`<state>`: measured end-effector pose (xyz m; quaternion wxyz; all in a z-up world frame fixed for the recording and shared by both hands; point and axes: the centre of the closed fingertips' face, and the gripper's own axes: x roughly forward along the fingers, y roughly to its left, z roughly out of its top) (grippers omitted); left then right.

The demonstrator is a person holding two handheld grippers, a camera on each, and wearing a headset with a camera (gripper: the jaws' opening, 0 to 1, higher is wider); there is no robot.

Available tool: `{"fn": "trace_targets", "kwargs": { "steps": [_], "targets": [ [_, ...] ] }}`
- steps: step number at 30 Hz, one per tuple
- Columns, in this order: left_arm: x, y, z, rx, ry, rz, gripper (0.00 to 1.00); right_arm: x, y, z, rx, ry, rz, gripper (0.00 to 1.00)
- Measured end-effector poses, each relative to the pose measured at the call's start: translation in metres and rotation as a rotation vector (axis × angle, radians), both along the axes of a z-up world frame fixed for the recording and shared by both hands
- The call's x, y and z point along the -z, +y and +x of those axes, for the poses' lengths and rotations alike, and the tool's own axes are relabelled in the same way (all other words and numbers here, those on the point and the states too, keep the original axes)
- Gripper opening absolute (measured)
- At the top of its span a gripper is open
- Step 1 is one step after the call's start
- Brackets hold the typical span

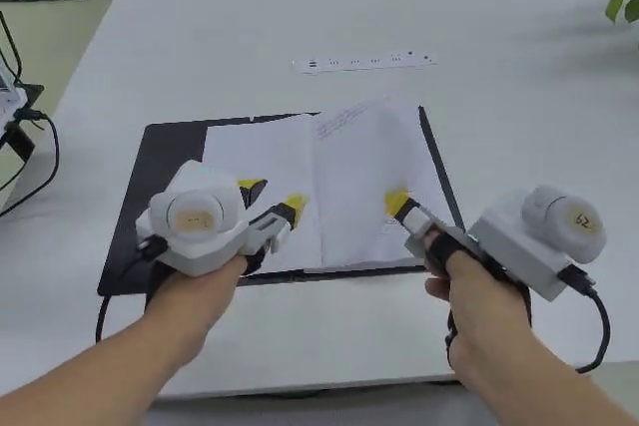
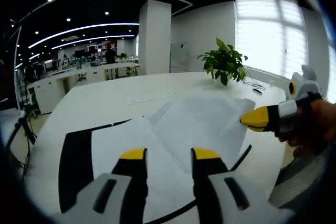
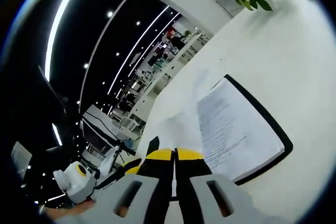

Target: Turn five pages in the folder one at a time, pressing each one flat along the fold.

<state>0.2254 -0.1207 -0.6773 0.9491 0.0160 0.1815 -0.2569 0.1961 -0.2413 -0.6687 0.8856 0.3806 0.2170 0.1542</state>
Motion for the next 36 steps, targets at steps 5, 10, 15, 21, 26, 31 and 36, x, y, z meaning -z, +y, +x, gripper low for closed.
{"fn": "trace_targets", "kwargs": {
  "steps": [5,10,15,21,26,31,36],
  "targets": [
    [-0.012,0.028,-0.007,-0.040,-0.028,-0.002,0.32,-0.008,0.034,0.002,-0.075,-0.030,-0.036,0.00],
    [-0.018,0.059,-0.013,-0.091,-0.046,0.007,0.32,-0.013,0.064,0.004,-0.135,-0.045,-0.042,0.00],
    [-0.021,0.086,-0.017,-0.140,-0.049,0.012,0.31,-0.014,0.095,0.005,-0.200,-0.054,-0.058,0.00],
    [-0.023,0.111,-0.022,-0.189,-0.054,0.010,0.31,-0.008,0.132,0.005,-0.281,-0.041,-0.088,0.00],
    [-0.023,0.124,-0.025,-0.218,-0.056,0.007,0.30,0.003,0.157,0.004,-0.335,-0.013,-0.113,0.00],
    [-0.020,0.134,-0.029,-0.237,-0.048,0.003,0.30,0.028,0.180,-0.001,-0.408,0.069,-0.168,0.00],
    [-0.016,0.143,-0.031,-0.251,-0.038,0.008,0.30,0.055,0.195,-0.004,-0.468,0.146,-0.248,0.00]
  ]
}}
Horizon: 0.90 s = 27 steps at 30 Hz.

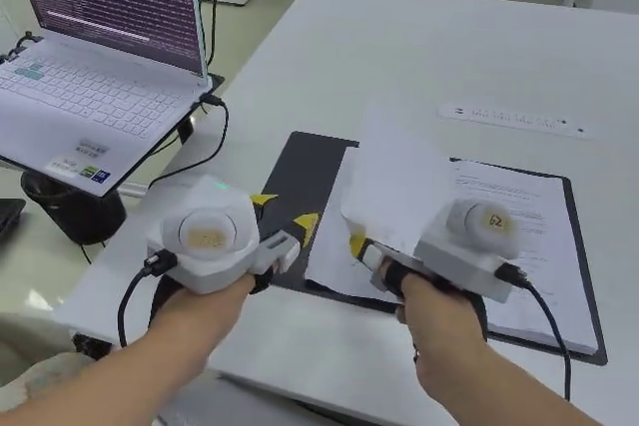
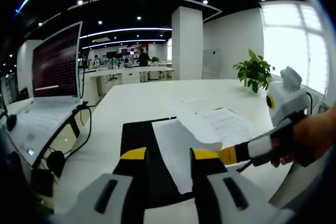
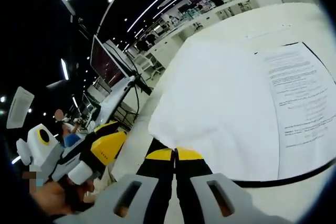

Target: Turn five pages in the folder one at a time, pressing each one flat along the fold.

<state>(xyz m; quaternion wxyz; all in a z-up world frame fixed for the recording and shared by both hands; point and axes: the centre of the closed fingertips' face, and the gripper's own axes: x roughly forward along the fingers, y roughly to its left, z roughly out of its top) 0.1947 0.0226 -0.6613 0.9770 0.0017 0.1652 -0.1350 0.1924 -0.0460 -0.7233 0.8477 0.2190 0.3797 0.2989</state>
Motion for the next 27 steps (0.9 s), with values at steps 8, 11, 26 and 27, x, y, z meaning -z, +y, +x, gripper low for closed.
{"fn": "trace_targets", "kwargs": {
  "steps": [8,11,26,27],
  "targets": [
    [0.016,0.003,0.002,0.003,0.043,0.007,0.30,0.033,0.013,-0.001,-0.055,0.005,-0.107,0.00],
    [0.025,-0.002,0.004,0.023,0.072,0.019,0.30,0.042,0.014,-0.002,-0.064,0.009,-0.128,0.00],
    [0.058,-0.029,0.013,0.082,0.160,0.032,0.28,0.069,0.013,-0.006,-0.041,0.016,-0.115,0.01],
    [0.061,-0.032,0.013,0.095,0.172,0.040,0.27,0.069,0.013,-0.007,-0.046,0.015,-0.113,0.02]
  ]
}}
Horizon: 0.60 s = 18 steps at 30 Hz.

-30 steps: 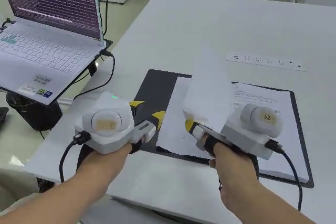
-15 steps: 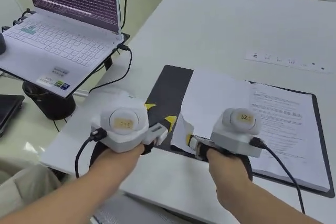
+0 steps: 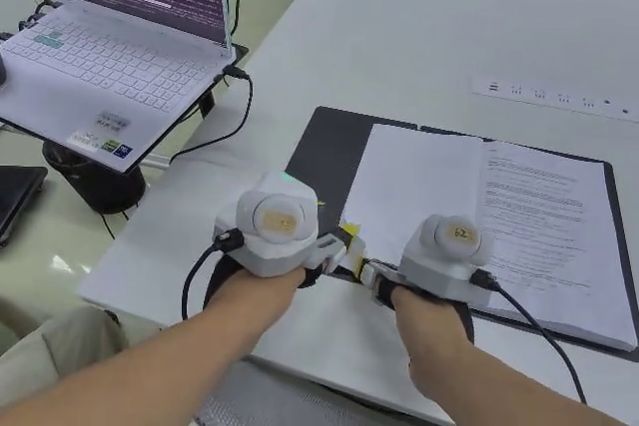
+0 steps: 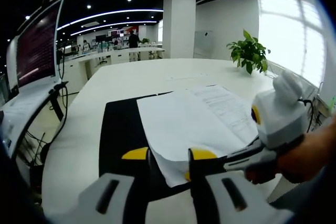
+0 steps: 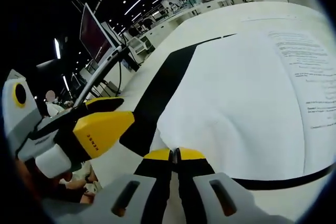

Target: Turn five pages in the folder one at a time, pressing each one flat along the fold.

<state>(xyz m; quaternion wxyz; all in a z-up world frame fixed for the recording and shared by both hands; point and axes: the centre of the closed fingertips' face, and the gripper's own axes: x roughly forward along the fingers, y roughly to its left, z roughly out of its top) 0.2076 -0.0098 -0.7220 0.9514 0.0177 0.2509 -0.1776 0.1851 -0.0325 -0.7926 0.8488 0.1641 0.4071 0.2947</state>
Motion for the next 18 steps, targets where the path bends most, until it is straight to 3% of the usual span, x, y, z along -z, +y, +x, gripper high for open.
{"fn": "trace_targets", "kwargs": {
  "steps": [6,11,15,18],
  "targets": [
    [0.010,-0.012,0.005,0.020,0.023,-0.006,0.27,-0.003,-0.001,-0.003,-0.006,-0.010,0.034,0.04],
    [0.022,-0.025,0.007,0.055,0.048,-0.003,0.27,-0.009,-0.005,-0.015,-0.032,-0.024,0.047,0.05],
    [0.040,-0.026,0.006,0.039,0.092,0.002,0.26,-0.014,-0.022,-0.019,-0.043,-0.060,0.017,0.02],
    [0.055,-0.023,0.002,0.016,0.127,0.021,0.26,-0.017,-0.045,-0.010,0.008,-0.076,0.011,0.00]
  ]
}}
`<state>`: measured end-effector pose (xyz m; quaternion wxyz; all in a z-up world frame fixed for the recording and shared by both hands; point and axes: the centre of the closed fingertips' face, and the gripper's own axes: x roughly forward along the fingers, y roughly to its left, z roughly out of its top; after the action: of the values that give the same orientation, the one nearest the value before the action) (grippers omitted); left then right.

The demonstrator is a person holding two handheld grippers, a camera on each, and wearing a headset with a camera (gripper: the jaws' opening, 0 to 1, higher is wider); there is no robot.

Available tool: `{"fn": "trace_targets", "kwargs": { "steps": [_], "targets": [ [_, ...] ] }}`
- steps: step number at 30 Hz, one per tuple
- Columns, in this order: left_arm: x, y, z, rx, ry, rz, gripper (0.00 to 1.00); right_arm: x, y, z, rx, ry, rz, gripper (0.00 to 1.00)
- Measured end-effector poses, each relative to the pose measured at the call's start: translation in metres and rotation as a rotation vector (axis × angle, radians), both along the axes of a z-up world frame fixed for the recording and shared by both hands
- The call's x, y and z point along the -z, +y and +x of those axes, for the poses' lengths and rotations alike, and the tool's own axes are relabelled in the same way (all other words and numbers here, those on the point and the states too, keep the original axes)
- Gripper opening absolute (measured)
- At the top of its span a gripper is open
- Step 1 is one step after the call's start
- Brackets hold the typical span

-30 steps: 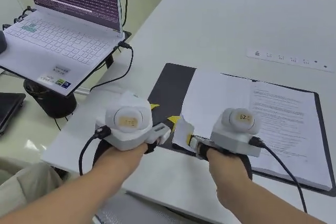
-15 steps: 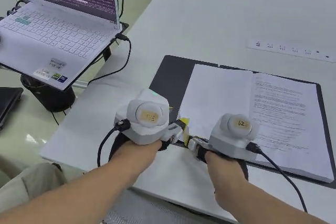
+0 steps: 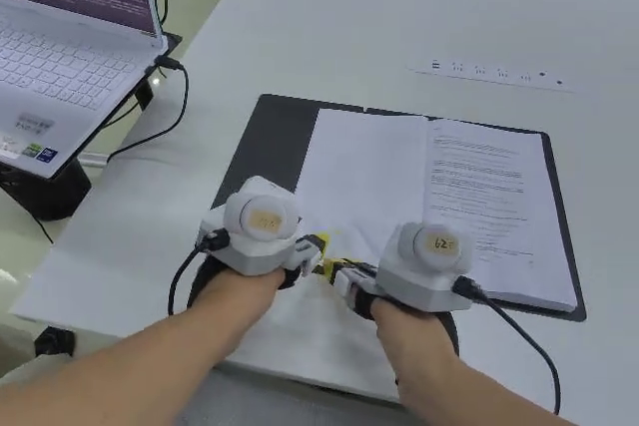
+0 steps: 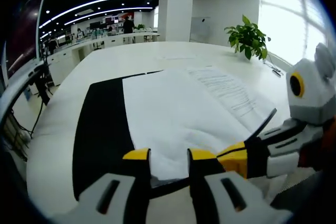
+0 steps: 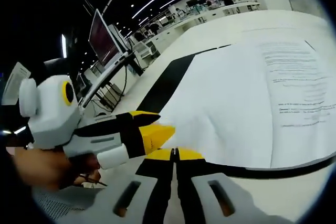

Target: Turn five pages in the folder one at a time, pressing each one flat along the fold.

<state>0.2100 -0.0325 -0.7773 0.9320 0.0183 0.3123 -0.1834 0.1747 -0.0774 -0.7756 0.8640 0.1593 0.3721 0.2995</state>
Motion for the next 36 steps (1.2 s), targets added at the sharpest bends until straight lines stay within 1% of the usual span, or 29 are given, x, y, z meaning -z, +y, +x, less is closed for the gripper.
{"fn": "trace_targets", "kwargs": {
  "steps": [1,2,3,5,6,7,8,10,11,13,14,16,19,21,24,27,28,29,33,36],
  "targets": [
    [0.003,0.000,-0.001,-0.003,0.006,0.004,0.26,0.000,-0.006,0.003,0.017,-0.001,-0.001,0.00],
    [0.009,0.002,-0.004,-0.009,0.020,0.015,0.26,-0.002,-0.013,0.008,0.037,-0.016,-0.001,0.00],
    [0.012,0.003,-0.005,-0.015,0.023,0.025,0.26,-0.003,-0.017,0.011,0.047,-0.020,0.000,0.00],
    [0.015,0.005,-0.007,-0.027,0.019,0.035,0.26,-0.003,-0.026,0.019,0.070,-0.029,0.001,0.00],
    [0.011,0.005,-0.004,-0.027,-0.025,0.040,0.24,-0.005,-0.030,0.024,0.087,-0.039,0.012,0.00],
    [0.012,0.007,-0.007,-0.039,-0.015,0.046,0.23,-0.006,-0.036,0.030,0.108,-0.052,0.014,0.00],
    [0.012,0.007,-0.008,-0.042,-0.019,0.051,0.23,-0.006,-0.040,0.035,0.122,-0.058,0.012,0.00],
    [0.012,0.007,-0.010,-0.053,-0.040,0.050,0.23,-0.009,-0.048,0.048,0.148,-0.089,0.021,0.00],
    [0.012,0.008,-0.010,-0.058,-0.058,0.049,0.23,-0.009,-0.052,0.055,0.150,-0.110,0.014,0.00],
    [0.012,0.008,-0.011,-0.069,-0.073,0.042,0.22,-0.009,-0.057,0.063,0.159,-0.116,0.007,0.00],
    [0.012,0.009,-0.011,-0.077,-0.080,0.034,0.22,-0.009,-0.059,0.071,0.160,-0.127,0.003,0.00],
    [0.012,0.008,-0.011,-0.078,-0.088,0.035,0.22,-0.009,-0.063,0.080,0.167,-0.140,-0.007,0.00],
    [0.011,0.009,-0.011,-0.082,-0.095,0.034,0.22,-0.007,-0.067,0.097,0.180,-0.140,-0.008,0.00],
    [0.012,0.009,-0.010,-0.086,-0.100,0.031,0.22,-0.005,-0.068,0.105,0.181,-0.141,-0.014,0.00],
    [0.013,0.009,-0.010,-0.086,-0.104,0.031,0.22,-0.003,-0.073,0.118,0.187,-0.169,-0.037,0.00],
    [0.013,0.009,-0.009,-0.086,-0.106,0.031,0.22,0.001,-0.079,0.127,0.196,-0.178,-0.054,0.00],
    [0.013,0.009,-0.009,-0.087,-0.107,0.029,0.22,0.001,-0.080,0.129,0.200,-0.184,-0.048,0.00],
    [0.014,0.009,-0.009,-0.089,-0.108,0.027,0.22,0.000,-0.079,0.133,0.188,-0.193,-0.050,0.00],
    [0.014,0.009,-0.009,-0.092,-0.115,0.028,0.22,-0.005,-0.077,0.142,0.182,-0.211,-0.061,0.00],
    [0.014,0.009,-0.008,-0.089,-0.117,0.031,0.22,-0.008,-0.076,0.149,0.180,-0.223,-0.053,0.00]
  ]
}}
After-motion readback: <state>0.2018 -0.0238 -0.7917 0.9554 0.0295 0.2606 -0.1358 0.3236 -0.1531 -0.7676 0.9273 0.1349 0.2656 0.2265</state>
